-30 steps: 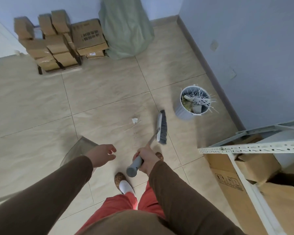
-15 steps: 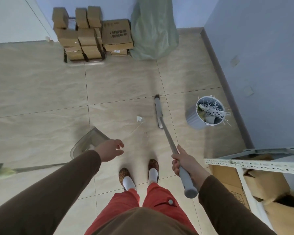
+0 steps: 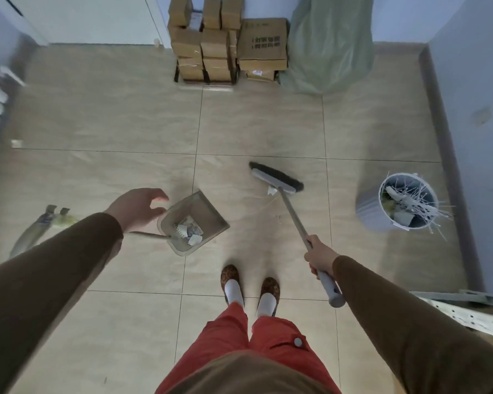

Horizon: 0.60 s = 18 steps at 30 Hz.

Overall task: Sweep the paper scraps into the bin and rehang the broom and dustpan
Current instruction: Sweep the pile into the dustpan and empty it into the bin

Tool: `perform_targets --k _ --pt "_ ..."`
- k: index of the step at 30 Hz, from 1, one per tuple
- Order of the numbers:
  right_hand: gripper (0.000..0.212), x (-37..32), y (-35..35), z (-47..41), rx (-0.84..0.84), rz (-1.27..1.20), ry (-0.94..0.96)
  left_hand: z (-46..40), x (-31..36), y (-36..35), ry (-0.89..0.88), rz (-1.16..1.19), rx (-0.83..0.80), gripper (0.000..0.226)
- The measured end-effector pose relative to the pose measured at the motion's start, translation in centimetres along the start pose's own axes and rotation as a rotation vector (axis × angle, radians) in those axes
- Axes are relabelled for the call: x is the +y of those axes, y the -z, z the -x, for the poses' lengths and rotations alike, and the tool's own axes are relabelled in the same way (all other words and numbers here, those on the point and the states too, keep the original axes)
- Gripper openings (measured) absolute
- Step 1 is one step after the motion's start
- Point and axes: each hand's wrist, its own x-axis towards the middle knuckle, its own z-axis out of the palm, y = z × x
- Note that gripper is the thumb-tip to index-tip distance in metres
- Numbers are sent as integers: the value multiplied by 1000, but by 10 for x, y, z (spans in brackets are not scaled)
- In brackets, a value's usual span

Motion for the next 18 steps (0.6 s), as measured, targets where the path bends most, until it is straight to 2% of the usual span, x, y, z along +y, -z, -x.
perform_targets --k 3,6,8,10,12,15,18 --pt "49 33 15 21 21 69 35 17 -27 17 64 -125 126 45" --pt "51 61 32 40 69 54 79 35 -59 38 172 -247 336 72" --pt "53 77 38 49 99 30 86 42 -85 47 305 -263 413 91" --pt "55 86 41 53 128 9 92 47 -109 48 440 -206 377 106" --pt "56 85 38 54 150 -25 99 52 -124 45 539 -13 281 115" --pt "59 74 29 52 168 -142 86 58 -132 38 552 146 149 114" --pt "59 62 13 51 175 -243 63 67 -126 31 451 224 118 81"
